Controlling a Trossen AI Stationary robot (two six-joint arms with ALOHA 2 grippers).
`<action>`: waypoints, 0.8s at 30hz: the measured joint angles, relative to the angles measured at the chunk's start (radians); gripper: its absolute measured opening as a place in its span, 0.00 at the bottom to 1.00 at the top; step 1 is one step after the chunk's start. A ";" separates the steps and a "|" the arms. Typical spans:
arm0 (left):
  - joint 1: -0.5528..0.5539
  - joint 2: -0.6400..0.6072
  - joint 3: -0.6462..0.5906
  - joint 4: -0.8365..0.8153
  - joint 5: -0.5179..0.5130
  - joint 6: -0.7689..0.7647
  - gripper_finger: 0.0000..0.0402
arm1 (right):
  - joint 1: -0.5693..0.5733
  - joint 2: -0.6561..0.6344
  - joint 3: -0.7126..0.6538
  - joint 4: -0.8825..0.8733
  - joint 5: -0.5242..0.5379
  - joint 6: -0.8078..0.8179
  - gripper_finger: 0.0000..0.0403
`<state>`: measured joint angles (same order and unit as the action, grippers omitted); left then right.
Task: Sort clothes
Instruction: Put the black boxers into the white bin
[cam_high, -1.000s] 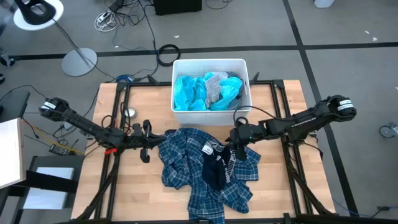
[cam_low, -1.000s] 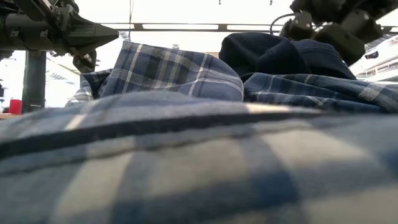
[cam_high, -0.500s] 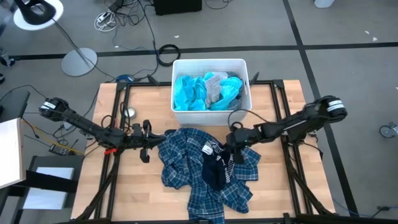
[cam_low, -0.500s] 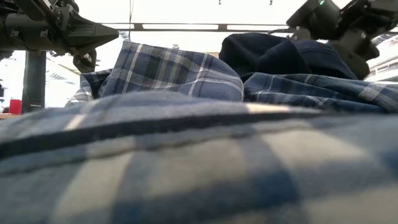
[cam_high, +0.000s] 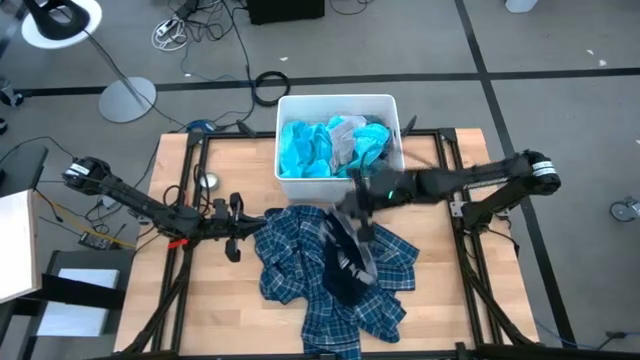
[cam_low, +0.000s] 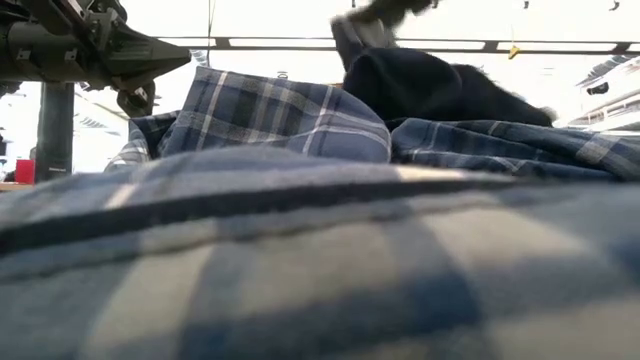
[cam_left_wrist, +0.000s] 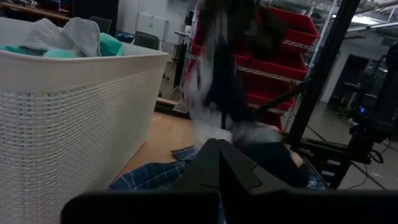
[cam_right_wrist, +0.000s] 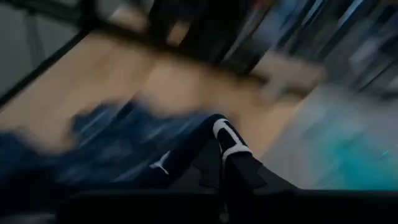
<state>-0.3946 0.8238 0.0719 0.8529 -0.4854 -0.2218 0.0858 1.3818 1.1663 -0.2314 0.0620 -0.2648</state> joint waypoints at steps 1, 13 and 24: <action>0.000 0.000 0.000 0.001 0.000 0.000 0.00 | -0.014 0.000 0.069 -0.011 0.016 -0.077 0.01; 0.000 0.000 0.000 -0.011 0.000 0.005 0.00 | -0.252 0.038 0.682 0.127 0.088 -0.375 0.00; 0.000 0.000 0.000 -0.012 0.000 0.010 0.00 | -0.362 0.112 0.701 -0.341 0.023 -0.137 0.00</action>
<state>-0.3946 0.8234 0.0715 0.8406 -0.4854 -0.2119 -0.2764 1.4939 1.8675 -0.5720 0.0846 -0.4018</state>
